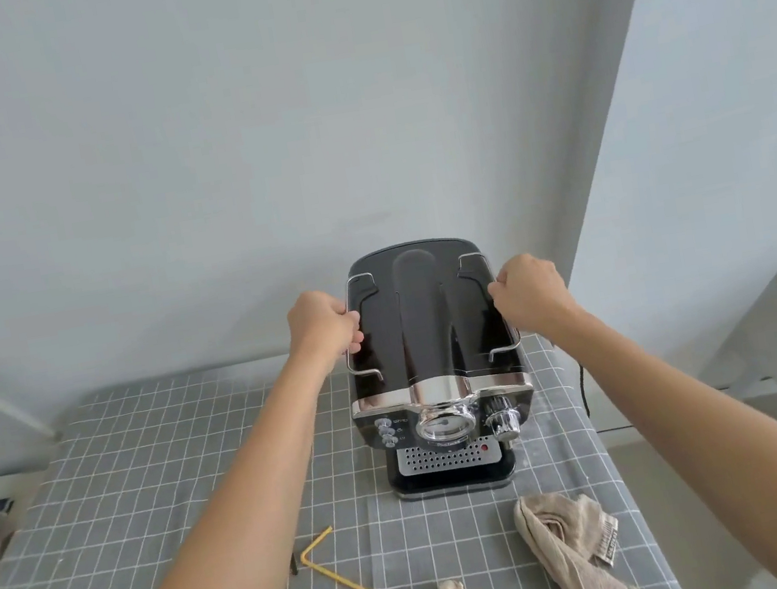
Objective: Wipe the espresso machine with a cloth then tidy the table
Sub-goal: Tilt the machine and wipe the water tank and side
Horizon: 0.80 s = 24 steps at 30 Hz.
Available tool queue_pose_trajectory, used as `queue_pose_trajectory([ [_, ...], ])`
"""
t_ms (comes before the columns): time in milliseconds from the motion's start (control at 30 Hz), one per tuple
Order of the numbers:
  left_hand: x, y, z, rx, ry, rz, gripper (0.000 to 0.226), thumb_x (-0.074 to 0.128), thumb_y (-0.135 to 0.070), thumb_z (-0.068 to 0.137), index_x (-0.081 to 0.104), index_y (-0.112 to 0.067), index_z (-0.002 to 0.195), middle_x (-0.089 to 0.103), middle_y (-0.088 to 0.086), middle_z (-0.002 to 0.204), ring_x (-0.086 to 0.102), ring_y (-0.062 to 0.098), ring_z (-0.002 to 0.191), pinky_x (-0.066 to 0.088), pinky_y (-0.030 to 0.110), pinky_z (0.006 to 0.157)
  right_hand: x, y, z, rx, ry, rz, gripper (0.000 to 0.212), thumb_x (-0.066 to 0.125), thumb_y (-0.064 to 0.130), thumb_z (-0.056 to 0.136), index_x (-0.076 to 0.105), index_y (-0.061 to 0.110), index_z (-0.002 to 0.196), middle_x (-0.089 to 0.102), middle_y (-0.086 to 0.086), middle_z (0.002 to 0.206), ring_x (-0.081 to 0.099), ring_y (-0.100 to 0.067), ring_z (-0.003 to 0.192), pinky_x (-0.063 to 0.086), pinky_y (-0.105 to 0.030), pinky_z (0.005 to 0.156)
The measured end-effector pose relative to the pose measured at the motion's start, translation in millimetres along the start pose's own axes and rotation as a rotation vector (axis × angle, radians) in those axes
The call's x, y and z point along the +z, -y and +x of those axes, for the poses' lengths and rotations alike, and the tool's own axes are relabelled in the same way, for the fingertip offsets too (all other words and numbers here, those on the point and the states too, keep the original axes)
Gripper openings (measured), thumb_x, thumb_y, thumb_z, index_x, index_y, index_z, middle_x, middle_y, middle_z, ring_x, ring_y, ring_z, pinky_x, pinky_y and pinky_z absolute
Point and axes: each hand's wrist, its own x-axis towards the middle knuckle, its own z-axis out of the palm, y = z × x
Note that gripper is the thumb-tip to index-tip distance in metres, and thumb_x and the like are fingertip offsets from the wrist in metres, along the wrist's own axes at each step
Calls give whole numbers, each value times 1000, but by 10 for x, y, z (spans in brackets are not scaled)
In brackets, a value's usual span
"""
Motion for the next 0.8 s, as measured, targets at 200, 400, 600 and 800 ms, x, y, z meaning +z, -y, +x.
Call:
queue_pose_trajectory([
  [200,-95,40,233,-32,141,-59,25,54,13,86,55,-4,67,55,11,63,53,21,50,50,25,41,-98,32,-139,68,39,164,28,54,10,89,68,-8,71,59,-1,53,47,-14,46,37,-19,39],
  [400,-174,-19,589,130,206,67,17,62,0,87,62,-3,70,52,10,54,45,18,46,40,19,40,34,157,-591,133,-50,415,31,61,13,88,63,-2,61,67,1,54,49,-7,38,48,-27,50],
  [600,-94,-230,885,331,227,190,12,66,-7,86,73,-1,94,74,12,89,61,16,69,51,29,80,321,507,-1168,245,-59,905,19,67,10,90,67,-7,82,74,-13,63,69,-18,54,58,-25,59],
  [800,40,-397,891,564,291,410,13,65,-11,88,75,-7,94,74,9,96,64,21,88,43,25,81,676,762,-1426,341,-159,1169,11,65,7,91,67,-3,86,75,-15,68,75,-21,67,59,-22,63],
])
